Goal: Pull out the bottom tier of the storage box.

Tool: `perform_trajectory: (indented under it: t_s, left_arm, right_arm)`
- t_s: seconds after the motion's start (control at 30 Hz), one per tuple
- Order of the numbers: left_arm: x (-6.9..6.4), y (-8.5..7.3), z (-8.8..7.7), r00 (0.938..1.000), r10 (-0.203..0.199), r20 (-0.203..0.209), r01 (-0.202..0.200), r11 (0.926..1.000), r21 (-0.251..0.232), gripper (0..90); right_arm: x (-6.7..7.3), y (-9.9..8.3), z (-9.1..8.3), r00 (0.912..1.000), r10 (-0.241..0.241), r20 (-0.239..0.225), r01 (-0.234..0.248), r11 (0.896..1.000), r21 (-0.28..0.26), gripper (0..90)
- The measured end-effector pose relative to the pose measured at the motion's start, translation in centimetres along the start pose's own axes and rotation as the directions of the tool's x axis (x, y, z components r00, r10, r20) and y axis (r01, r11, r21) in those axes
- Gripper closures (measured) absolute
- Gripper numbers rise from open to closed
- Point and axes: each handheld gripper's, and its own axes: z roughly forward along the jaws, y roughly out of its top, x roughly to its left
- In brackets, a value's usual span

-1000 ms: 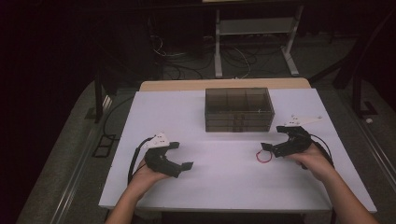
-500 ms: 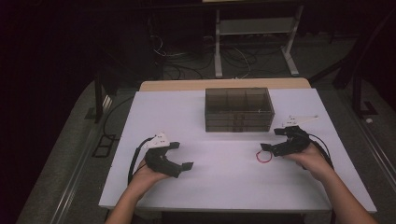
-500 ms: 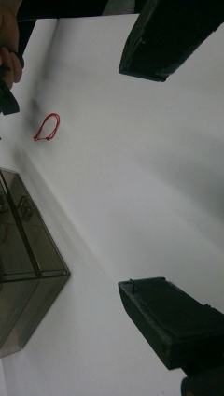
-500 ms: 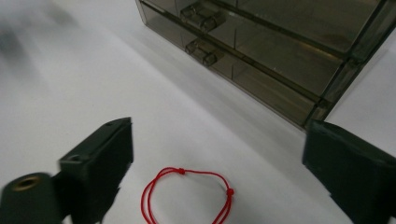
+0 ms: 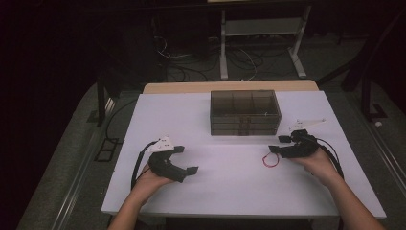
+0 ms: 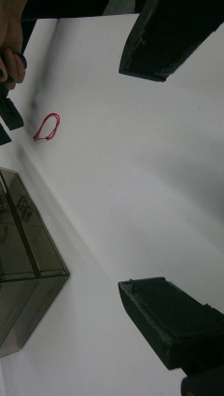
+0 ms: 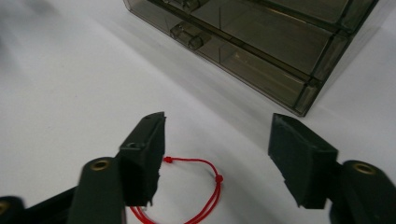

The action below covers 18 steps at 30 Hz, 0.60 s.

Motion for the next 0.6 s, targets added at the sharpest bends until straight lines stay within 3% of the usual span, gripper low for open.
perform_trajectory:
  t_s: [0.3,0.6]
  left_arm:
    - [0.01,-0.02,-0.01,1.0000,-0.001,-0.001,0.001,1.0000,0.000,0.0]
    - [-0.03,-0.06,-0.05,1.0000,-0.001,-0.001,0.001,1.0000,-0.001,0.0]
  right_arm:
    - [-0.09,-0.24,0.29,0.9995,-0.030,-0.010,0.031,0.999,0.035,57.3]
    - [-0.43,-0.64,0.58,0.9998,-0.018,-0.001,0.018,0.997,0.074,67.1]
